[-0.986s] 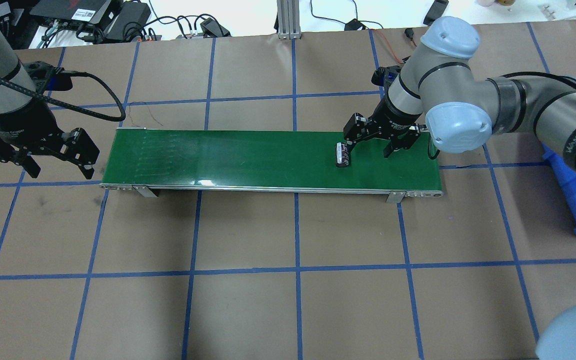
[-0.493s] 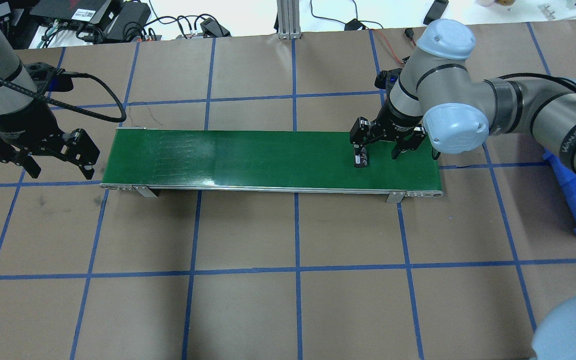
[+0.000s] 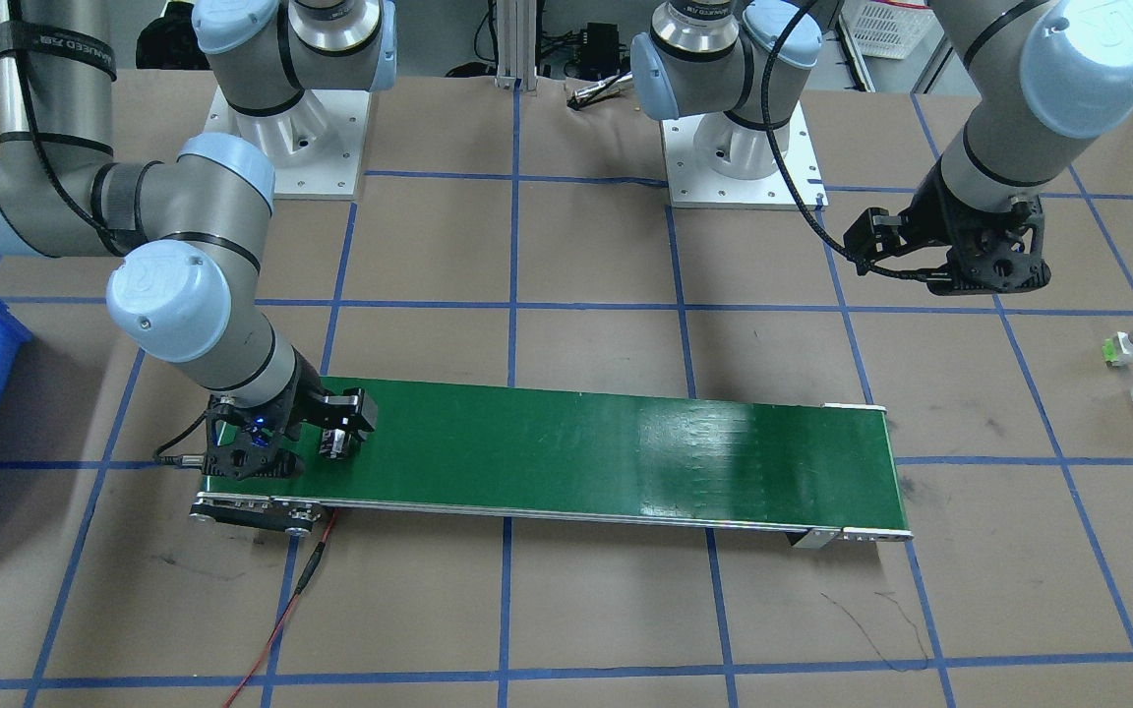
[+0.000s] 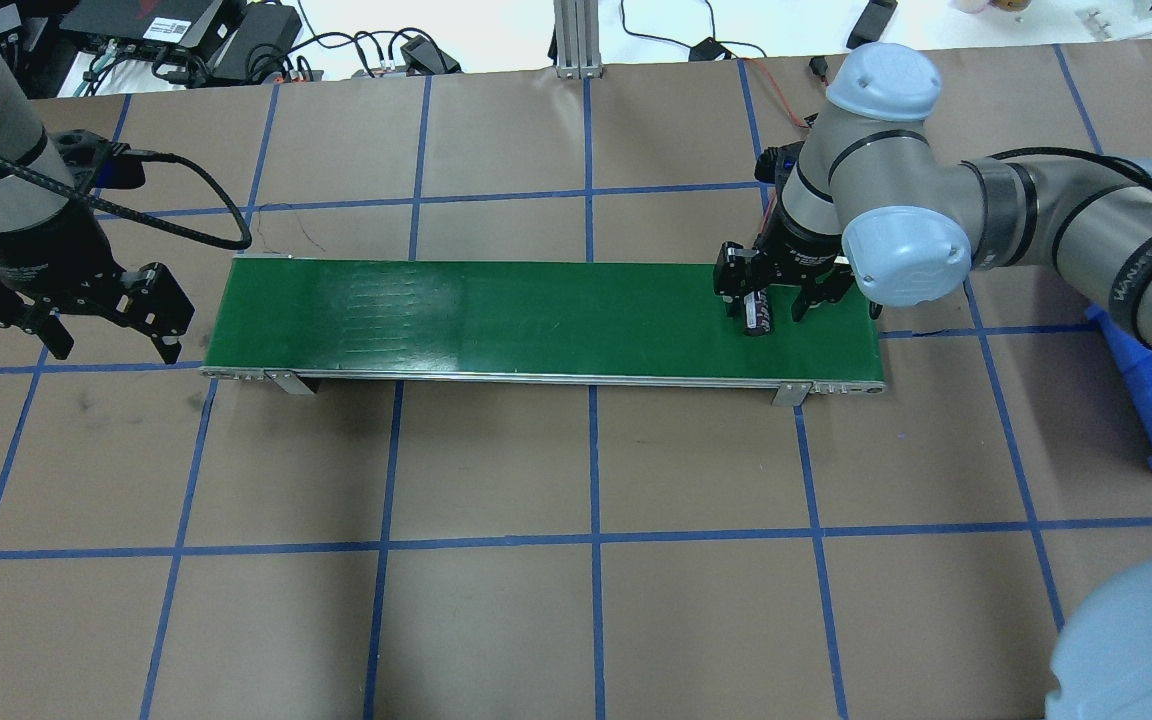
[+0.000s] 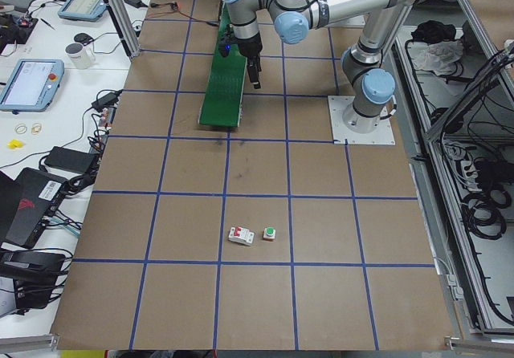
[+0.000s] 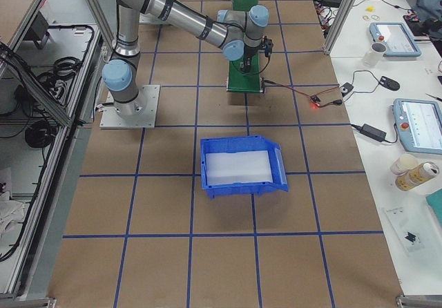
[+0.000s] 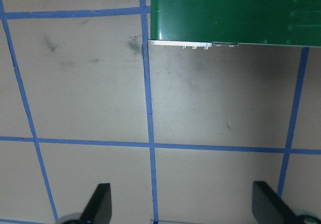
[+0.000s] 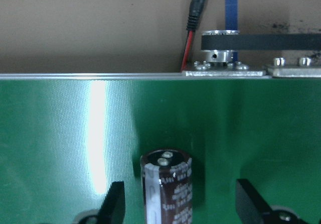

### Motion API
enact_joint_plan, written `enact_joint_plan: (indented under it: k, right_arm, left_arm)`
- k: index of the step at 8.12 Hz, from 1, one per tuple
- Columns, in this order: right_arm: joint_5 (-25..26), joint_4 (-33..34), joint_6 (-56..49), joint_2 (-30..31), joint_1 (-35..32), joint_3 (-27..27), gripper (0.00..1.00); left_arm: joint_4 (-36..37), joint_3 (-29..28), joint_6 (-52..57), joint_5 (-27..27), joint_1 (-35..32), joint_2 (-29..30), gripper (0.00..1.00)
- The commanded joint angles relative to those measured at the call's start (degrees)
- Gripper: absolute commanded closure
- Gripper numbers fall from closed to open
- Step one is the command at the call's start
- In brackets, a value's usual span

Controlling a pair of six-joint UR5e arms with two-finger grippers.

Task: Move capacitor from left to right
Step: 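Grasp the capacitor on the belt with the right gripper, then lift the capacitor with the right gripper and drop it into the blue bin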

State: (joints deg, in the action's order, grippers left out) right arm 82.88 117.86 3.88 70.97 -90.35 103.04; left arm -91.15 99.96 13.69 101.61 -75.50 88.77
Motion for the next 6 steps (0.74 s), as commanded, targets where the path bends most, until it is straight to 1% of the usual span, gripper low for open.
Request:
enact_joint_plan:
  k: [1,2,3,4,6]
  right_arm:
    - [3.94,-0.26,-0.54,-0.57,0.0,-0.73,0.76]
    - [6.48,-0.44,-1.06,-0.57,0.0,-1.78,0.86]
    - [8.25,-1.48,-2.64,-0.57,0.09,-3.01,0.9]
    - [12.1,-2.45,-5.87,-0.57,0.26,-5.28,0.94]
    - [15.2,-7.71,-9.05,1.87,2.44,-9.85,0.95]
  left_arm:
    - [0.01,0.24,-0.07,-0.18,0.0,0.7,0.0]
    - [-0.08,0.33,0.02,-0.01,0.0,0.7,0.0]
    - [0.01,0.24,0.02,-0.01,0.0,0.61,0.0]
    - [-0.08,0.33,0.02,0.08,0.0,0.61,0.0]
    - [-0.08,0.15,-0.07,0.08,-0.09,0.61,0.0]
